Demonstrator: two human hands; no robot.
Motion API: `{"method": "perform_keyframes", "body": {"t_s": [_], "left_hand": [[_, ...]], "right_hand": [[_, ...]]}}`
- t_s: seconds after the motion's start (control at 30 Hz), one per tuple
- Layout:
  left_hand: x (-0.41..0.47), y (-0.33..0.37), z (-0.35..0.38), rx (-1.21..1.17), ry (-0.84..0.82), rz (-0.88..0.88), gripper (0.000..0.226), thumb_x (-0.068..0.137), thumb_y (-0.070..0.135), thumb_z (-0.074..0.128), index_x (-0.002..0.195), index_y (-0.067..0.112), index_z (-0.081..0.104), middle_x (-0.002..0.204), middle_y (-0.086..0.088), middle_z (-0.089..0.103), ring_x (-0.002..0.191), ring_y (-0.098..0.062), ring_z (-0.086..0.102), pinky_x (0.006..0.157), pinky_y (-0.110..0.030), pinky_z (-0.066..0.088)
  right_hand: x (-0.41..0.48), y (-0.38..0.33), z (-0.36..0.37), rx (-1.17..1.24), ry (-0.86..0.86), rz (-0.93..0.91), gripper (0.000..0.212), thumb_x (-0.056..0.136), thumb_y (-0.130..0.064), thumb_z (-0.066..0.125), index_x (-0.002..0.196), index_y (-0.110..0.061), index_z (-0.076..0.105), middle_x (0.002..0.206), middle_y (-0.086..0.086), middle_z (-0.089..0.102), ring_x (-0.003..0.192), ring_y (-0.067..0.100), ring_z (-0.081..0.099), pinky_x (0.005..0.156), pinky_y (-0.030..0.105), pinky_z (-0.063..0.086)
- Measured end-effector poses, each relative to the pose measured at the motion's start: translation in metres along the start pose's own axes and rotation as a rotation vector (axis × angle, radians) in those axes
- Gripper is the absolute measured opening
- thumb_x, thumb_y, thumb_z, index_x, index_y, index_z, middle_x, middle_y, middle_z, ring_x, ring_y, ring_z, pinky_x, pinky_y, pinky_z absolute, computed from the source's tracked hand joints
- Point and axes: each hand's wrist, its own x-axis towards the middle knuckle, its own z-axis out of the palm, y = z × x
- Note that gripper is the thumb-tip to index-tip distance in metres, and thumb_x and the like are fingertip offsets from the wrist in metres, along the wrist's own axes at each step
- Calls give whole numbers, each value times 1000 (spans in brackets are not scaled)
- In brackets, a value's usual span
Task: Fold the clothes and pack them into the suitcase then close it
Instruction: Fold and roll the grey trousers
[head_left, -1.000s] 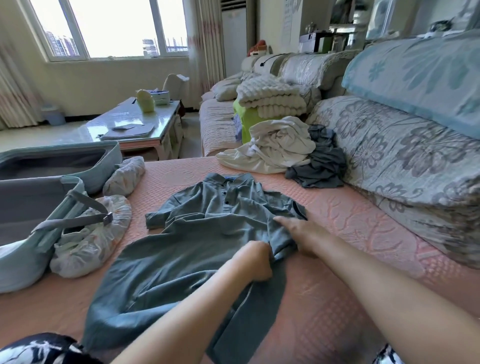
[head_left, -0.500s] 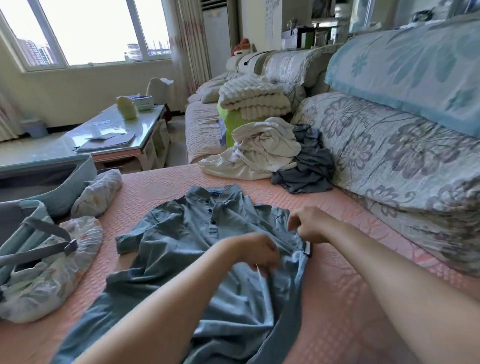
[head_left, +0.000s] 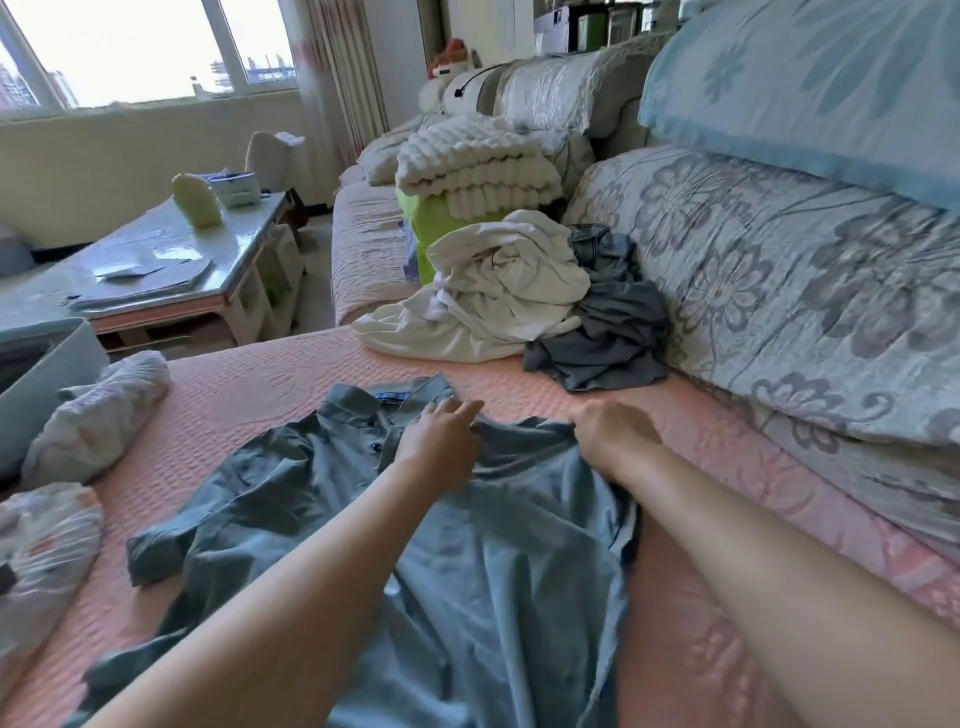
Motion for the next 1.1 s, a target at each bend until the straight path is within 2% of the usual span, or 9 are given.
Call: {"method": "perform_keyframes", "body": {"t_s": [0.13,0.23,0.4,0.57,0.73,0.8,0.9,0.97,1.1], "left_hand": [[13,-10,7,-56,-19,9,37,99,32,49,135,25,55,136,-5,53,124,-28,51,100,-38,45],[29,-8,11,-71,9,37,26,100,21,46,116,22,66,121,-5,61,110,-28,59,93,-39,49],[65,-20,11,-19,70,-66,42,96,10,51,137,19,48,133,-6,50,117,-29,56,90,-41,52],[95,-38,10,76,-179,-180,80,96,41,55,157,19,8,158,-8,27,137,-31,41,101,-46,45],[116,-51,-7,41,-250,-169,51,81,44,69,120,11,63,113,-8,67,100,-28,63,87,-33,50],[119,-56,-12,-50,-130,-216,34,85,36,67,112,16,66,109,-7,69,99,-29,64,84,-34,50],[130,-59,-17,-263,313,-293,33,88,24,62,120,17,59,120,-13,63,109,-36,60,86,-39,47],[139,-55,-19,-377,429,-261,39,88,17,62,126,12,52,127,-17,56,115,-38,55,90,-39,45],[142,-60,-1,-428,-6,-132,98,85,23,73,158,22,7,157,-15,27,140,-36,36,112,-43,36]], "right_hand": [[5,35,-11,-292,-83,263,39,93,-16,56,132,-21,59,131,1,62,120,23,59,97,37,44],[11,26,-3,-344,-22,171,45,92,-21,54,136,-20,51,135,6,54,124,26,50,101,41,38],[37,-12,1,29,89,-32,48,91,-13,40,139,-17,48,139,9,49,127,29,45,106,42,36],[62,-22,12,-236,11,-43,36,98,-31,49,130,-17,57,133,6,57,123,26,46,102,41,35],[81,-24,6,3,130,92,25,93,-16,52,114,-15,65,117,7,66,108,27,61,80,33,46],[86,-30,8,215,186,184,25,91,-10,51,110,-14,66,112,10,68,103,32,65,71,31,44],[101,-39,8,405,362,222,18,97,-11,48,110,-12,60,105,13,69,96,35,66,67,32,41],[113,-40,8,452,432,204,16,99,-13,46,110,-12,58,105,14,69,97,35,66,67,33,40],[117,-42,28,392,51,146,54,101,-34,48,147,-12,33,149,12,42,135,33,44,104,41,38]]}}
